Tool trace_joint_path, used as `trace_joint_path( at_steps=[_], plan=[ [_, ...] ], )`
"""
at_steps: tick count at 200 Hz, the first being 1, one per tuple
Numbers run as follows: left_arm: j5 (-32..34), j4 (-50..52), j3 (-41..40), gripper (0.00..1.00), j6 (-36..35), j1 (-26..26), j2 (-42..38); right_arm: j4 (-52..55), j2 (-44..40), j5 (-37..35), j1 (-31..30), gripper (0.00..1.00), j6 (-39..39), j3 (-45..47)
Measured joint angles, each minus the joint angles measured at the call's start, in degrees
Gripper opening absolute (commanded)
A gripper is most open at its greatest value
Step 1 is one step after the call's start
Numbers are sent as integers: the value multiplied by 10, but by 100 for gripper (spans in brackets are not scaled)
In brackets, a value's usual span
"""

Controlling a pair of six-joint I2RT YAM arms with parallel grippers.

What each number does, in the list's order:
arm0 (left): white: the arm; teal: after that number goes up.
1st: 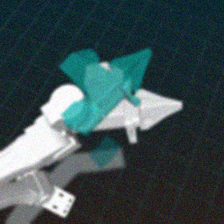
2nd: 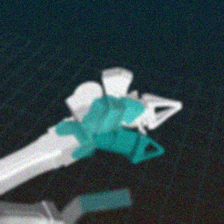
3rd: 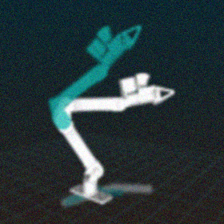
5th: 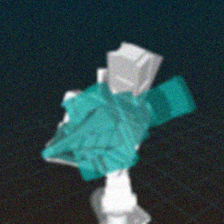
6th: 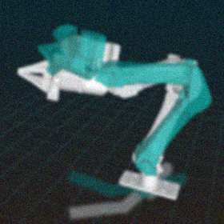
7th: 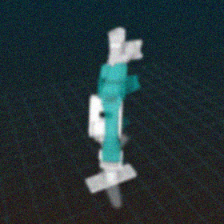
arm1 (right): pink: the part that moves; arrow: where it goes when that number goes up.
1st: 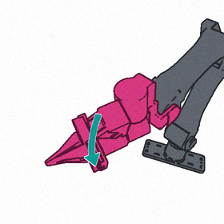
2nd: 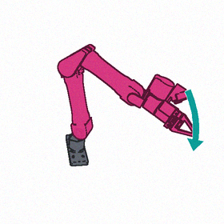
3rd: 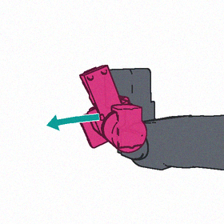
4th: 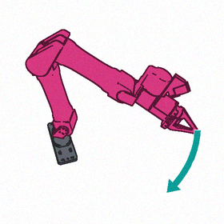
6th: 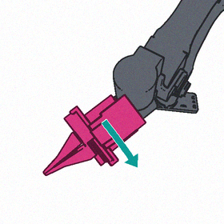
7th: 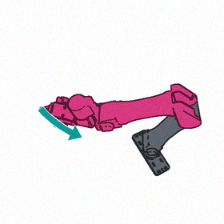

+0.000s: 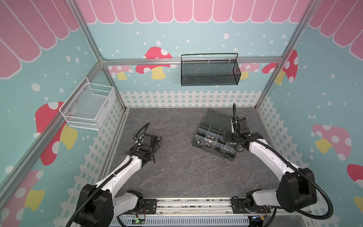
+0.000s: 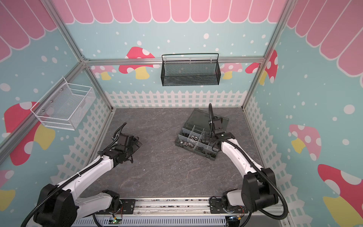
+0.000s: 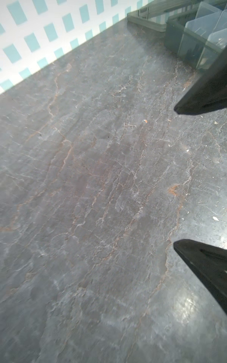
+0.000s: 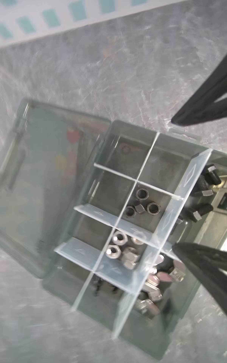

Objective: Sort the screws and nuts into containers
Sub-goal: Place the nut into the container, then reset both arms

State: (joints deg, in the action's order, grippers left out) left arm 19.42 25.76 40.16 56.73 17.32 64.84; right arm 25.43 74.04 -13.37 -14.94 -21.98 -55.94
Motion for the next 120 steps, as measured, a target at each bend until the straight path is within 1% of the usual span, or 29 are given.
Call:
trace_joint_path(
  at_steps=[34,56,80,120],
  plan=[
    [42,1,-1,100,-41,0,-51,-38,-72,-52,3,97,-12,45],
    [71,-16,-17,100,-76,0,-96,-75,-113,-83,6,97,-12,92],
    [98,-60,-67,100,-123,0,-160,-129,-160,-108,7,97,-3,159],
    [125,-167,-168,100,-227,0,-262,-245,-244,-133,7,97,34,279]
  ],
)
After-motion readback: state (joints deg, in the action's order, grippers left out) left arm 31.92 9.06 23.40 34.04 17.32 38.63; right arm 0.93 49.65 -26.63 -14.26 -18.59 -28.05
